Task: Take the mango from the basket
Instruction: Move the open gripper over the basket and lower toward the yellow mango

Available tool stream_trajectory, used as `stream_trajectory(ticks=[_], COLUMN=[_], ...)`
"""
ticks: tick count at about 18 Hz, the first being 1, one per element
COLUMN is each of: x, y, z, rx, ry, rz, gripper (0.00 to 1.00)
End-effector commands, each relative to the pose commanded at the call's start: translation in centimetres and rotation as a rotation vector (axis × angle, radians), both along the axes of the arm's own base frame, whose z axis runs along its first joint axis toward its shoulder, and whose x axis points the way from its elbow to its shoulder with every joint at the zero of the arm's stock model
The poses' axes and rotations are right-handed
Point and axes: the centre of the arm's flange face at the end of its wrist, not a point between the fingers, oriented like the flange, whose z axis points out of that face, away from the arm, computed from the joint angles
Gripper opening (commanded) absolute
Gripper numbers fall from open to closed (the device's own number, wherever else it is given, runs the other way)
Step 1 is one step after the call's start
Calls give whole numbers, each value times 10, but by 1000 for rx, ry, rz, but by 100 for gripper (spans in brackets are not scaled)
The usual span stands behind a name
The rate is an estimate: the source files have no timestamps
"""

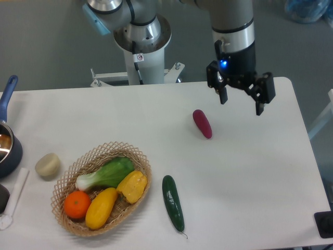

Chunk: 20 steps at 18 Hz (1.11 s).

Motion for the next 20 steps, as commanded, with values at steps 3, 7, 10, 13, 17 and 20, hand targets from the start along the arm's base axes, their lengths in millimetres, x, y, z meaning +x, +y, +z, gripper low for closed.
stream_trajectory(ticks=[3,7,10,13,17,20], x=[15,51,60,76,86,95], y=[16,59,81,99,122,148], z=[-11,-34,-63,-73,-90,-108], rx=[53,114,138,136,174,205], ry=[-63,-177,-274,-306,-345,-393], rz=[106,206,347,366,368,328], gripper=[100,100,100,100,100,100])
